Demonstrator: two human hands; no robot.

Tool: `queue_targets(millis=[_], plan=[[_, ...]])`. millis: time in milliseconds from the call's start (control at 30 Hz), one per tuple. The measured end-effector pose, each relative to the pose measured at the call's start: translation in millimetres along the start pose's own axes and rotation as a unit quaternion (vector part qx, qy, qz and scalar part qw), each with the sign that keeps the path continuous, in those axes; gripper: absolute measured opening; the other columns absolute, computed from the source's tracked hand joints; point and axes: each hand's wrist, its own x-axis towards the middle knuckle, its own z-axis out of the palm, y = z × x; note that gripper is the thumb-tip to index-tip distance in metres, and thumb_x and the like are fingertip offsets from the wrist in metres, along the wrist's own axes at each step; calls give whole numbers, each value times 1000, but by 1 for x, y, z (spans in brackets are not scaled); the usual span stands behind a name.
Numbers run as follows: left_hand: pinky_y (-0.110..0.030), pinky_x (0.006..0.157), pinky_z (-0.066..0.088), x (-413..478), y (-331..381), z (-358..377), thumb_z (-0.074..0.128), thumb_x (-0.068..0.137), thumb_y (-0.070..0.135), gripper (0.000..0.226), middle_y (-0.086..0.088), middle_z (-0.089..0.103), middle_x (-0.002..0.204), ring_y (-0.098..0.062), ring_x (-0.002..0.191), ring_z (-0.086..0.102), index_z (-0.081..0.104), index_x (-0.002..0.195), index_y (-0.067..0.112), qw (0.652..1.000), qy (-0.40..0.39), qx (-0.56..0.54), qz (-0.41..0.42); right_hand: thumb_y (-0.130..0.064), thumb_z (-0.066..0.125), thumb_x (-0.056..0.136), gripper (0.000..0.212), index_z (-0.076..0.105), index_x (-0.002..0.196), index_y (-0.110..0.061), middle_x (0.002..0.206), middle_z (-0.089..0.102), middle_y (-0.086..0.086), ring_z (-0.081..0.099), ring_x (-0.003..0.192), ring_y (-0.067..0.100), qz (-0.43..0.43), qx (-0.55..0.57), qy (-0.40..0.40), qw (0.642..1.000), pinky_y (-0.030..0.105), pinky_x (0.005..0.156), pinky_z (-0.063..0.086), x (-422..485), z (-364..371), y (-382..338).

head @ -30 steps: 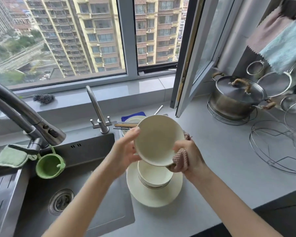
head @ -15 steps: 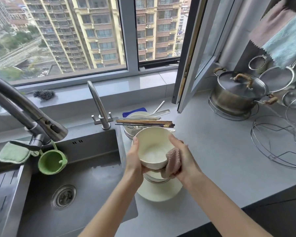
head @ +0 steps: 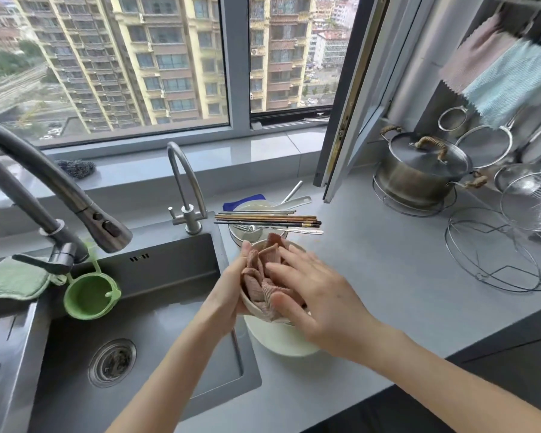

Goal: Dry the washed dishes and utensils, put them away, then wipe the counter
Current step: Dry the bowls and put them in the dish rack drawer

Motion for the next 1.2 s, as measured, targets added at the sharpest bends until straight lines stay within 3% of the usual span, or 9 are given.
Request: queue_targets(millis=[200,300,367,500,633,767,967,1133,1200], plan=[[-20,58,50,-13,-5,-1,40,91,54,44,3,74,83,-8,70,68,71,90,22,994,-77,75,-17,-35,28,104,43,29,146,-27,153,32,-3,24,141,14,92,128,-215,964,36,117,18,-11,5,-35],[-40,94,50,-19,-6,-6,59,73,65,61,-11,73,101,-28,96,68,69,103,12,984,-115,115,-68,-39,35,99,22,43,110,-56,108,59,-17,52,103,6,83,155,-315,933,32,95,39,-31,-11,-39],[-50,102,43,-25,-13,-5,58,64,66,71,-14,71,104,-36,102,65,67,107,11,973,-142,150,-105,-38,41,96,15,48,105,-48,91,58,-18,52,88,6,36,73,-342,936,30,85,43,-49,-18,-38],[-51,98,46,-35,-29,6,55,66,70,72,-14,71,105,-35,101,66,65,114,17,956,-178,197,-123,-25,62,80,12,58,90,-30,86,62,-11,55,81,19,-158,-196,-255,934,36,78,38,-85,-24,-21],[-50,93,47,-47,-40,17,61,70,62,53,-10,74,99,-34,95,67,69,102,21,976,-131,137,-104,-10,63,69,30,62,93,-28,95,65,-4,52,77,20,-165,-295,-100,936,34,67,36,-119,-34,3],[-40,68,53,-62,-50,45,49,86,54,39,-6,74,93,-29,85,67,66,103,24,992,-67,19,-104,-21,58,90,25,62,113,-32,114,64,-12,64,99,13,85,113,142,980,38,85,52,-157,-55,17],[-51,61,56,-104,-76,147,41,99,27,19,-7,68,93,-28,83,65,59,99,21,995,-69,-37,-62,-36,49,91,43,46,133,-26,130,54,-20,52,79,-5,174,514,218,811,13,66,41,-210,-46,31],[-33,54,52,-132,-100,216,57,84,19,17,-14,64,91,-28,77,63,65,95,10,977,-53,203,33,-49,52,85,38,70,113,-30,119,66,8,56,103,36,270,604,182,727,44,91,41,-257,-80,86],[-35,60,44,-146,-111,241,60,67,30,40,-18,62,83,-30,74,60,66,94,0,971,-66,229,15,-39,53,84,33,72,101,-19,102,71,5,61,97,28,284,662,147,678,38,90,43,-279,-90,94]])
